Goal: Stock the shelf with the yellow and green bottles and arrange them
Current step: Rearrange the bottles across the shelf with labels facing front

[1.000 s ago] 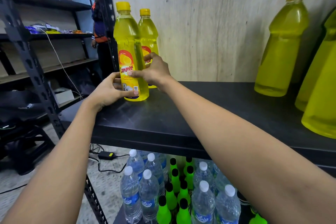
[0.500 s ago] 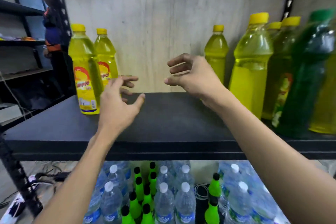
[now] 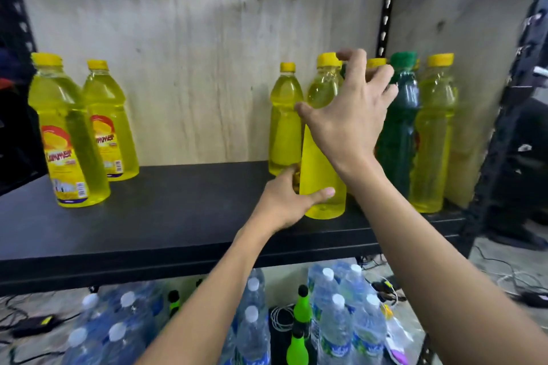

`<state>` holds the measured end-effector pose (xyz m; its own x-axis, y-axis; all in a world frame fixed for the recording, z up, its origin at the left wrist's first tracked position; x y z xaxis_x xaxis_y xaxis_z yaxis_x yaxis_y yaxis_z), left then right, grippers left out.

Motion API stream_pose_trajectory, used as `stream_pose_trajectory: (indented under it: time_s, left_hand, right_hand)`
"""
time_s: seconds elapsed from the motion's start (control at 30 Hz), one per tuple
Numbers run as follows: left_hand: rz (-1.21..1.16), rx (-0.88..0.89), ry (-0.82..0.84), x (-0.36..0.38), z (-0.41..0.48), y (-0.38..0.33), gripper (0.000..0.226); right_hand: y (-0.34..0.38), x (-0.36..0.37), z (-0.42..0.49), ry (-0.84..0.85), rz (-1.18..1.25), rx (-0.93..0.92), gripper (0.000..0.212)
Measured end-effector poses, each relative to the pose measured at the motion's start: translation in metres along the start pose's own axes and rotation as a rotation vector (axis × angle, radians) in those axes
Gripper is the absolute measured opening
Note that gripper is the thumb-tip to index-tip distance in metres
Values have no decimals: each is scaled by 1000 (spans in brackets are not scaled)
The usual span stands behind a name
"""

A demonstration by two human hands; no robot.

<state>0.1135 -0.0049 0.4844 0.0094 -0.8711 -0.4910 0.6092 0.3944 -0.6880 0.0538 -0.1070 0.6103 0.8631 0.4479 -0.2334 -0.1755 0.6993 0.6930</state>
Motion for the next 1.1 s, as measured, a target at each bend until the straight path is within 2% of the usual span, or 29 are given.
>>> stream_pose_trajectory:
  time_s: [0.13, 0.23, 0.4, 0.53, 0.63, 0.7, 0.8, 0.97, 1.1]
  left_hand:
    - [-34, 2, -32, -1, -1, 0, 91]
    - [18, 20, -40, 0, -1, 0, 87]
    - [33, -1, -62, -5, -4, -1, 96]
    - [-168, -23, -40, -37, -11, 6, 87]
    - [-400, -24, 73, -76, -20, 18, 77]
    - [-454, -6, 150, -105, -28, 25, 65]
    - [-409, -11, 168, -148, -41, 35, 52]
    - [-312, -1, 35, -208, -67, 55, 67]
    - [-232, 20, -44, -248, -92, 68, 66]
  right_hand:
    - [-5, 10, 4, 138, -11, 79, 92]
    - [-11, 17, 1, 147, 38, 85, 92]
    - [-9, 19, -1, 126, 110, 68, 84]
    - [11, 25, -12, 173, 192, -9, 82]
    - [31, 35, -28, 233, 284, -74, 86]
    - [46, 43, -37, 277, 355, -93, 87]
    - [70, 57, -48, 368, 450, -85, 89]
    - [107, 84, -73, 517, 543, -59, 89]
    - [133, 103, -93, 648, 628, -48, 91]
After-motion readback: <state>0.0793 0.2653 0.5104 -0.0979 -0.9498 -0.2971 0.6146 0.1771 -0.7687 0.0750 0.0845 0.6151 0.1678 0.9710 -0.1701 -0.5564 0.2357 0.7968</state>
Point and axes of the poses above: each hand's wrist, its own z-axis towards the middle knuckle, its own x-axis out of the palm, y = z × x, the point moved 1 cm from there along z, towards the middle knuckle, and after that the axes turned 14 degrees about x, right-handed, at the moved point
